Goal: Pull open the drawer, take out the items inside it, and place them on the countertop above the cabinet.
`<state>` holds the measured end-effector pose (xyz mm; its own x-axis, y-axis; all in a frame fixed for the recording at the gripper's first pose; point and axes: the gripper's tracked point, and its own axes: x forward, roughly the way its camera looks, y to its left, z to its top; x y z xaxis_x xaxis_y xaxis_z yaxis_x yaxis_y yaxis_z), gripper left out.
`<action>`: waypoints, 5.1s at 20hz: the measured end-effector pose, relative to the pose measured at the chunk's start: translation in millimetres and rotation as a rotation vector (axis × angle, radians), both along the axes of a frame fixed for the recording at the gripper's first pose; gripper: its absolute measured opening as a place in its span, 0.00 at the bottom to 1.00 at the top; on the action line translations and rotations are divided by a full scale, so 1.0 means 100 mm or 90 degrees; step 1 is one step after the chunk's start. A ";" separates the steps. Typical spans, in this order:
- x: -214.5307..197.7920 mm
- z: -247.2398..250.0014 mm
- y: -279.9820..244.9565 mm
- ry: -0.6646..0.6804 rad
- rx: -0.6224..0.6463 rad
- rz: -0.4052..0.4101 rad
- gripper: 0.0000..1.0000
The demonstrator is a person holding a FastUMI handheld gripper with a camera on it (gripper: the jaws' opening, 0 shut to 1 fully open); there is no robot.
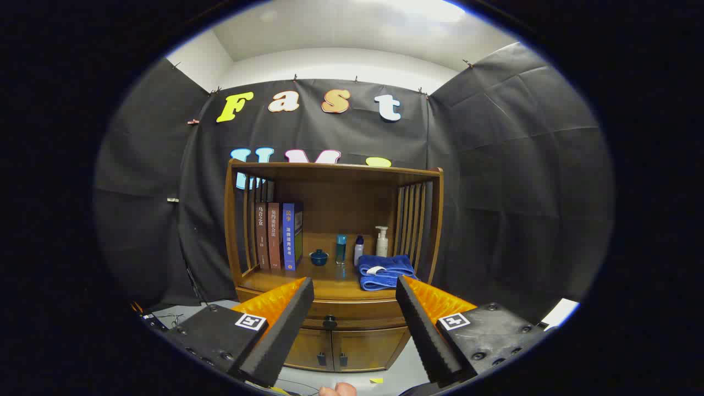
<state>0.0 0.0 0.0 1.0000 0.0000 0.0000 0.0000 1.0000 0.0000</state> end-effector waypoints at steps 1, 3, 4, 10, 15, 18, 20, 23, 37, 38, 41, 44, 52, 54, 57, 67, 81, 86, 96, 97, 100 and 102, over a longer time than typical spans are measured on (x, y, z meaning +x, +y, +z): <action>0.00 0.00 0.00 0.001 0.000 0.001 0.98; -0.02 0.01 0.01 -0.001 -0.001 0.003 0.98; -0.03 0.02 0.01 -0.003 -0.001 0.004 0.98; -0.04 0.07 0.00 -0.010 0.000 0.003 0.98; -0.05 0.12 0.00 -0.013 0.002 0.002 0.98; -0.05 0.15 -0.01 -0.020 0.004 0.000 0.98; 0.01 0.10 -0.01 -0.028 0.009 -0.004 0.98; 0.19 -0.22 0.07 -0.028 0.019 -0.001 0.98; 1.46 -2.33 0.53 0.053 0.010 0.006 0.98; 1.54 -2.46 0.54 0.063 0.005 0.007 0.98; 1.78 -2.77 0.63 0.097 -0.010 0.018 0.98; 1.89 -2.97 0.70 0.121 -0.001 0.026 0.94; 2.00 -3.04 0.68 0.135 -0.022 0.024 0.52; 2.05 -3.08 0.71 0.131 -0.018 0.026 0.43; 1.99 -3.06 0.71 0.136 -0.019 0.044 0.39; 1.19 -2.99 0.61 0.138 -0.030 0.042 0.31; 0.19 -3.02 0.58 0.136 -0.009 0.040 0.31; 0.13 -3.04 0.60 0.134 -0.003 0.039 0.31; -0.12 -2.33 0.64 0.105 -0.011 0.017 0.98; -0.13 -2.13 0.59 0.097 -0.014 0.003 0.98; -0.01 -1.61 0.40 0.125 -0.027 -0.051 0.98; 0.20 -1.34 0.40 0.168 -0.028 -0.065 0.98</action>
